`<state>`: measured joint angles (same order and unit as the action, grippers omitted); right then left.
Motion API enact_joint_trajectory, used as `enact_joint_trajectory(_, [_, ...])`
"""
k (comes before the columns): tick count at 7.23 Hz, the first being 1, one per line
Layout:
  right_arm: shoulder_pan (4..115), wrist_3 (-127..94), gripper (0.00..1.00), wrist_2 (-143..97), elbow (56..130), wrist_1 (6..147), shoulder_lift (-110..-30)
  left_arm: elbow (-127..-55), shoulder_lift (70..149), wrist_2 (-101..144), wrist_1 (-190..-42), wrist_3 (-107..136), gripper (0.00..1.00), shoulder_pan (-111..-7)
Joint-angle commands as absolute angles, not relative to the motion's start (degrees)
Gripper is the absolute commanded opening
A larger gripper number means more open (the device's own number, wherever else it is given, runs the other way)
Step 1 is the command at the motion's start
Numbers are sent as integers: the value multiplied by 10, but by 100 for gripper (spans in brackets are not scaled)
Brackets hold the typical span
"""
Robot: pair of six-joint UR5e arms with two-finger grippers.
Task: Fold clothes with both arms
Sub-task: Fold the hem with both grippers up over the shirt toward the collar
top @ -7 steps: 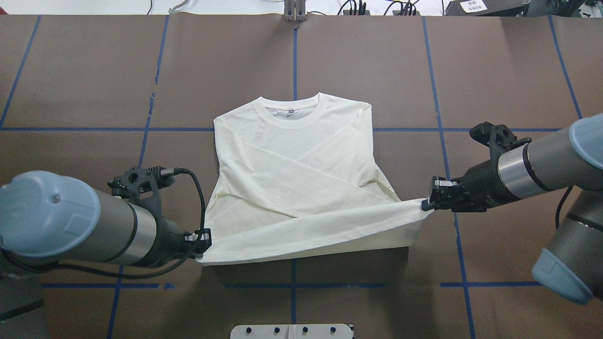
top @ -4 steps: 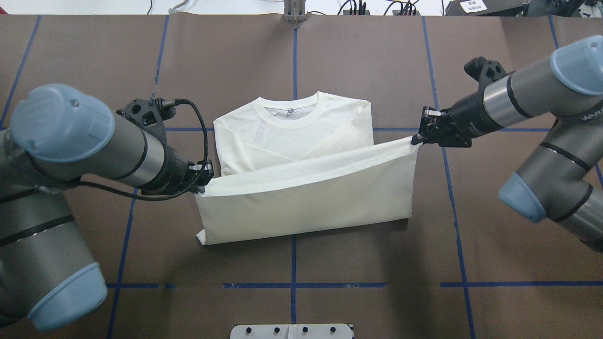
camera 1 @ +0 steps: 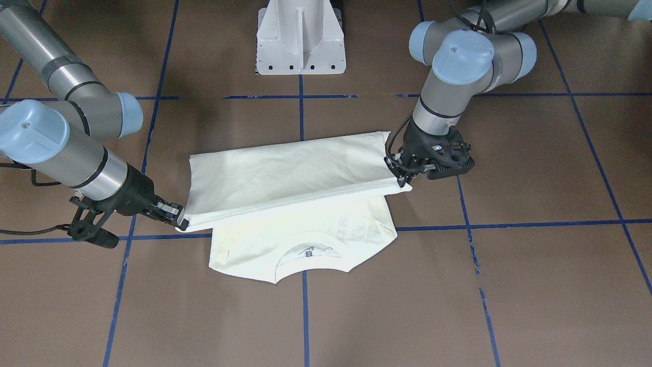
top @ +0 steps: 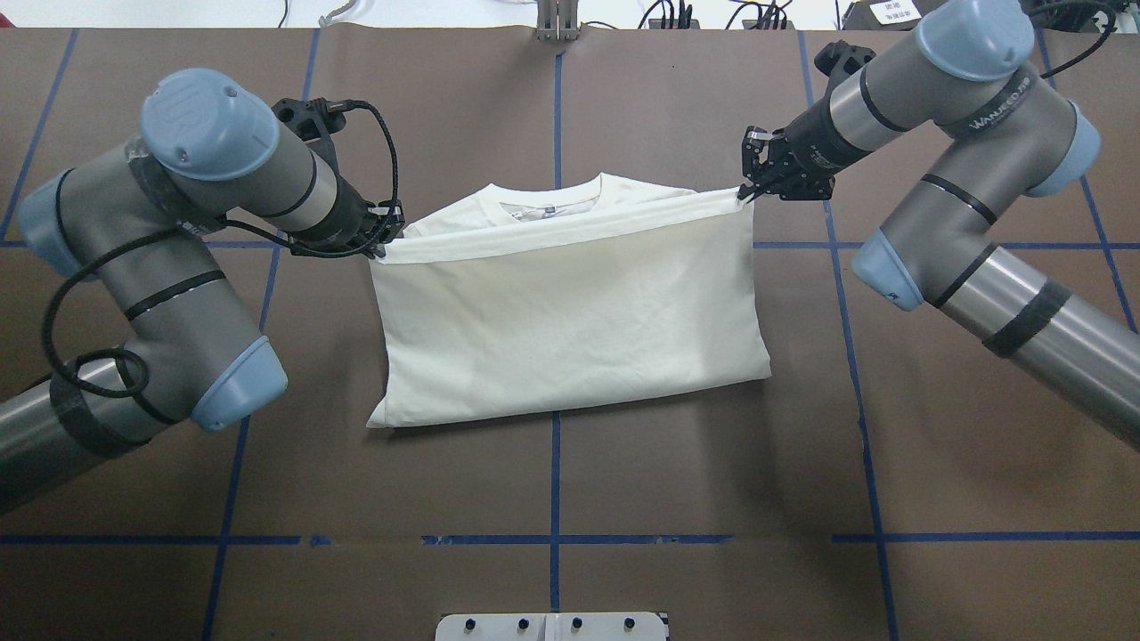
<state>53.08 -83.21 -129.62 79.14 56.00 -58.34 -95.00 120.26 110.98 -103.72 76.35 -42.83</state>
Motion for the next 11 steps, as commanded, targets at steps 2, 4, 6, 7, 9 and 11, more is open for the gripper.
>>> enact_joint_trajectory(2, [527,-828,0,-1278,717,561,-528,-873,1216,1108,-1113,763,0,-436])
enact_joint_trajectory(4, [525,-828,0,-1270,704,562,-519,-858,1231,1108,-1113,765,0,-436])
enact_joint_trajectory(6, [518,-829,0,-1264,703,562,-519,-839,1244,1105,-1112,766,0,-436])
enact_joint_trajectory(7, [515,-829,0,-1264,702,562,-519,-838,1245,1095,-1112,766,0,-436])
enact_joint_trajectory(9, [512,-829,99,-1264,702,562,-520,-834,1245,1092,-1113,765,84,-435])
enact_joint_trajectory(11, [513,-830,100,-1268,705,560,-521,-836,1249,1077,-1099,766,100,-439])
